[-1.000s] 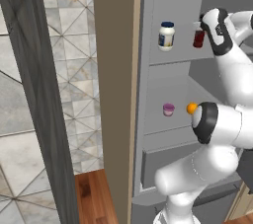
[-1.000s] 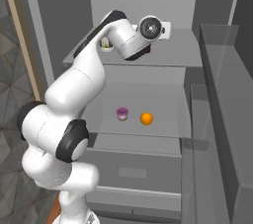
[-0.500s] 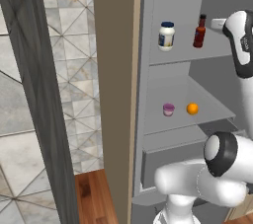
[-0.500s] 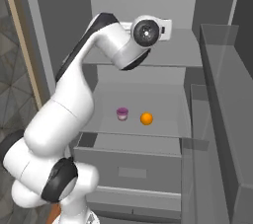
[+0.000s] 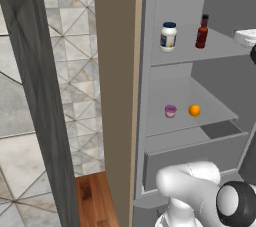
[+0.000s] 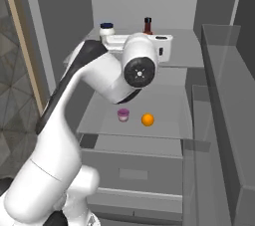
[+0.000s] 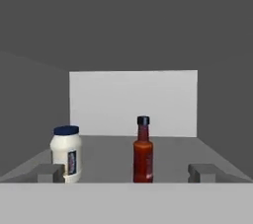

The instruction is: Place the mayonnaise and condiment bottle from the counter to the top shelf of the fridge. If the existing items in the fridge are on the top shelf, move them to other shelves.

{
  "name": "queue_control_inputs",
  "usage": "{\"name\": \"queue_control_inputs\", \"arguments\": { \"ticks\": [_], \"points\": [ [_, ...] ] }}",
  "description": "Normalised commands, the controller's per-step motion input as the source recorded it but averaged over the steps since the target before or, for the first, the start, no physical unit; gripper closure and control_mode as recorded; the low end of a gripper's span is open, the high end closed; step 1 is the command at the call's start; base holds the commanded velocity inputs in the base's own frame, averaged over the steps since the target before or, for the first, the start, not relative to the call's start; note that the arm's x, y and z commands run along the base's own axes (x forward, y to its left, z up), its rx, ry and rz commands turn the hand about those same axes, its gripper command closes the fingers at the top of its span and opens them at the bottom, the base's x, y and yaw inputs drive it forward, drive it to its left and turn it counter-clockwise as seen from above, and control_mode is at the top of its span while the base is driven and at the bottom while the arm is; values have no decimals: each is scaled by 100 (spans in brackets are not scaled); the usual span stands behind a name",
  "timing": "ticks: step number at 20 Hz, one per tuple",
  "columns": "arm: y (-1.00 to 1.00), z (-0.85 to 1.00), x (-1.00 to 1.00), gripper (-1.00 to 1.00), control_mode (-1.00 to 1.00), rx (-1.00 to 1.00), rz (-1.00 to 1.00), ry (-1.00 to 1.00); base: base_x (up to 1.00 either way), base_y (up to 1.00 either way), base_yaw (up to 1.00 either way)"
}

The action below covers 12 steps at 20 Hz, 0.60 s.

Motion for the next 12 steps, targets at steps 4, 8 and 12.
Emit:
{"name": "queue_control_inputs", "arguments": {
  "ticks": [4, 8, 12],
  "points": [
    [0, -48, -100, -100, -100, 0, 0, -11, 0, 0, 0],
    [22, -47, -100, -100, -100, -4, 0, -6, 0, 0, 0],
    [77, -34, -100, -100, -100, -16, 0, -9, 0, 0, 0]
  ]
}}
